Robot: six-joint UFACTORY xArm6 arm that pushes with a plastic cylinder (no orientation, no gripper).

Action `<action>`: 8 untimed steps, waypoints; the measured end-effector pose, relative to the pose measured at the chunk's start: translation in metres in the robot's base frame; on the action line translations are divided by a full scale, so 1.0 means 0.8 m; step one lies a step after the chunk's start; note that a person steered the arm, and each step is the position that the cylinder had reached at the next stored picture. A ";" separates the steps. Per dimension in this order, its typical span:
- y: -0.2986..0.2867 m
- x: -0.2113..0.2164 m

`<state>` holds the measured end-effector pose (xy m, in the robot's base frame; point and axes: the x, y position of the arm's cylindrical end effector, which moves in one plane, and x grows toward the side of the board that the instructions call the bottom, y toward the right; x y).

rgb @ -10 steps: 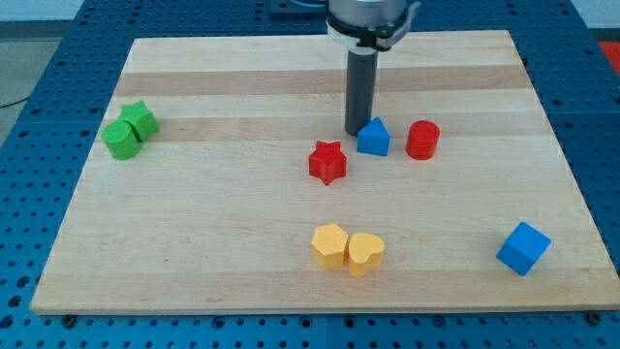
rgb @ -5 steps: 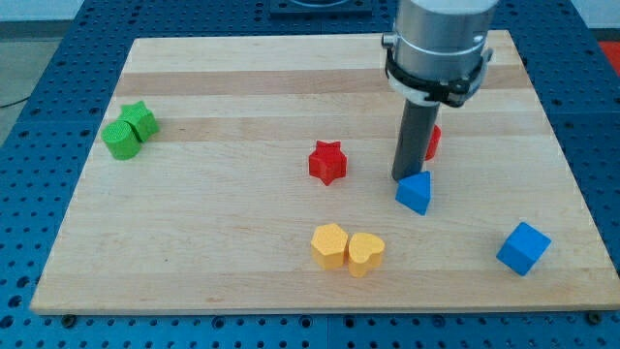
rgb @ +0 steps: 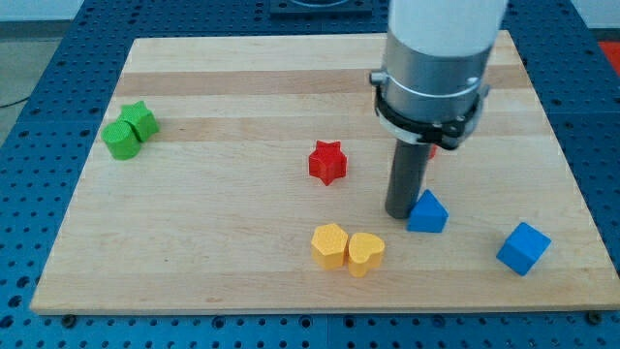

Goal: Push blue triangle into the blue cube

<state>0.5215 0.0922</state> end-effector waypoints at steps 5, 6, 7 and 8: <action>0.074 0.007; 0.078 0.007; 0.089 0.007; 0.092 0.007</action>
